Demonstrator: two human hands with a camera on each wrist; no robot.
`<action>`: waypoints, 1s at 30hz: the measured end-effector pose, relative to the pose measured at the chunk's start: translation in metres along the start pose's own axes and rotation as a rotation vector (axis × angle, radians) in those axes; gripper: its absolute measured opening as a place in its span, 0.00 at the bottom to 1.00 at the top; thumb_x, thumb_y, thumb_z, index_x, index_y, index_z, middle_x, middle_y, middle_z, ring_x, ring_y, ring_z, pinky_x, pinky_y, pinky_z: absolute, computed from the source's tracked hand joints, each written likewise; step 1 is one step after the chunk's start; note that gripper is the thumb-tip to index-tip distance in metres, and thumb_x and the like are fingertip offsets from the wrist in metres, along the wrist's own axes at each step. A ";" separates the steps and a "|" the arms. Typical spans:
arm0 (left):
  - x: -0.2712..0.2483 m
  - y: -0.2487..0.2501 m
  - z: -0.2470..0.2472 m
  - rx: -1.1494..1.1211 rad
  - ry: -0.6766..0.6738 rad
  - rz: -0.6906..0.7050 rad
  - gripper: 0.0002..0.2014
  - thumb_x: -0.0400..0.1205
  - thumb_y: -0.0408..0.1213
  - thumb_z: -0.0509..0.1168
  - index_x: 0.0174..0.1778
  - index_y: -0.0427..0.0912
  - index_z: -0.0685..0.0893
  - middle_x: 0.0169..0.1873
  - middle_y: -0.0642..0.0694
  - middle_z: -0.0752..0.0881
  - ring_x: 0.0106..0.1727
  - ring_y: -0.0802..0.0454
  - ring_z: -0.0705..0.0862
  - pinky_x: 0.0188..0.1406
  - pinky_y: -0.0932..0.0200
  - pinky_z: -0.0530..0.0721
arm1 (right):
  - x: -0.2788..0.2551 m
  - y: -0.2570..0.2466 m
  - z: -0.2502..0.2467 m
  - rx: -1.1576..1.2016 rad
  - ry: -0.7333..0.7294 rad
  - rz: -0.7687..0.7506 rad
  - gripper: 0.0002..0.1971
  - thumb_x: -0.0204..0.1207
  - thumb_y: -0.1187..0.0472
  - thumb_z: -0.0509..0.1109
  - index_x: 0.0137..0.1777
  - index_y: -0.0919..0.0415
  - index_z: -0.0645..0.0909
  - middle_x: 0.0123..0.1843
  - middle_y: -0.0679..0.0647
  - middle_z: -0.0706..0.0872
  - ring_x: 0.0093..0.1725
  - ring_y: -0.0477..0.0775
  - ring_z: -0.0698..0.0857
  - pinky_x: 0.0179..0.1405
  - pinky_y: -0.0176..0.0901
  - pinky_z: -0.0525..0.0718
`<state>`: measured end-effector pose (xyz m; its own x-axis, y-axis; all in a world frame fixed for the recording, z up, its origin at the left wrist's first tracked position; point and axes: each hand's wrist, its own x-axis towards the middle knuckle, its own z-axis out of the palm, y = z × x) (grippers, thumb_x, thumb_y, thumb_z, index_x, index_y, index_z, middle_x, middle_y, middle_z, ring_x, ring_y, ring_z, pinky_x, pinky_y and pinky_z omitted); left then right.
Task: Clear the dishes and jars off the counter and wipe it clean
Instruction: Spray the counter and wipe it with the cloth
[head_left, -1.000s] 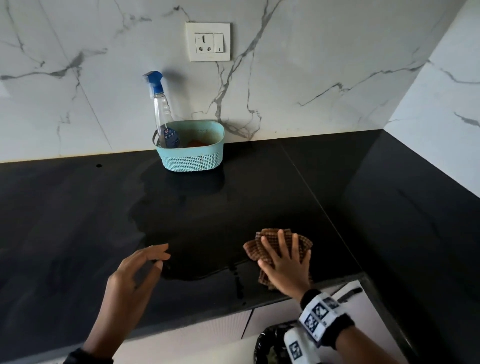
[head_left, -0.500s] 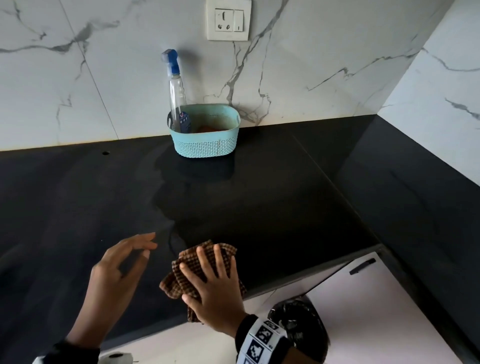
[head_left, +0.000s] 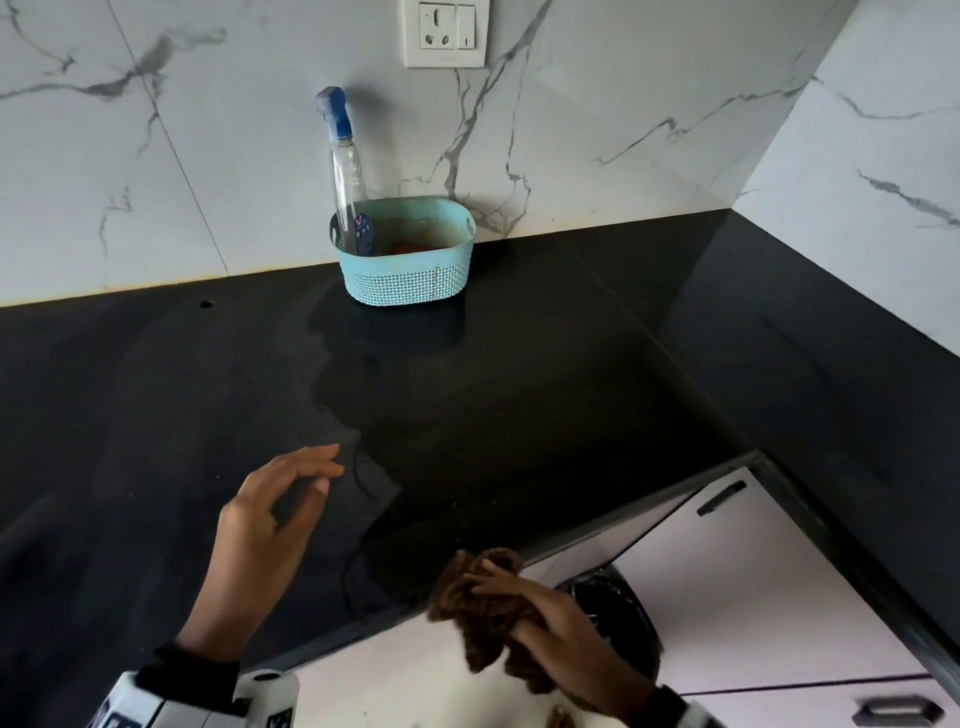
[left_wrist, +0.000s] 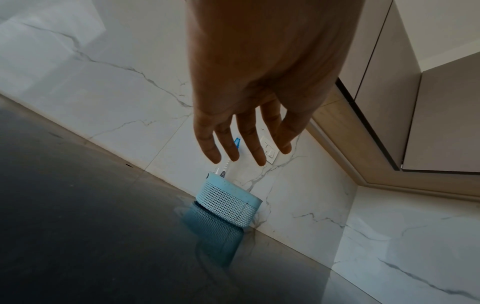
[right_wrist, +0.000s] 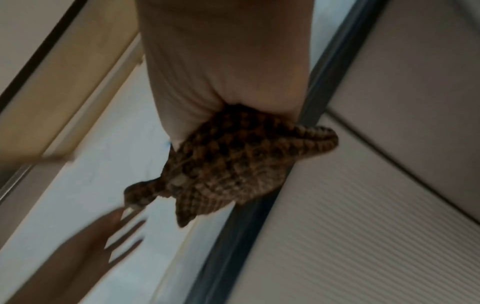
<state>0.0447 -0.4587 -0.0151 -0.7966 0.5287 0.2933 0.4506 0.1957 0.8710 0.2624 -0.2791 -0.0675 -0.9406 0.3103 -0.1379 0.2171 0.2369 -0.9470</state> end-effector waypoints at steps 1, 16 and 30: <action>0.002 0.000 0.002 -0.012 -0.005 0.001 0.15 0.78 0.25 0.66 0.42 0.54 0.85 0.55 0.54 0.87 0.61 0.54 0.83 0.62 0.55 0.78 | -0.008 -0.006 -0.015 0.126 0.035 0.095 0.19 0.77 0.71 0.62 0.55 0.48 0.87 0.50 0.48 0.90 0.44 0.41 0.87 0.47 0.34 0.81; 0.036 0.022 0.052 -0.004 -0.101 0.023 0.13 0.77 0.25 0.66 0.46 0.49 0.86 0.57 0.56 0.86 0.62 0.60 0.81 0.62 0.71 0.76 | 0.024 0.035 -0.267 0.720 0.919 0.030 0.21 0.78 0.67 0.61 0.70 0.56 0.76 0.65 0.66 0.83 0.57 0.68 0.86 0.47 0.58 0.86; 0.012 0.012 0.029 0.083 -0.015 -0.007 0.13 0.78 0.33 0.69 0.41 0.60 0.85 0.55 0.59 0.86 0.63 0.56 0.81 0.62 0.67 0.75 | 0.120 0.026 -0.112 0.147 0.381 0.138 0.18 0.77 0.77 0.60 0.59 0.58 0.78 0.42 0.48 0.86 0.29 0.32 0.83 0.30 0.24 0.77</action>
<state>0.0521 -0.4257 -0.0129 -0.7941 0.5389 0.2811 0.4776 0.2671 0.8370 0.1840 -0.1330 -0.0762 -0.7360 0.6539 -0.1751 0.2685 0.0447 -0.9622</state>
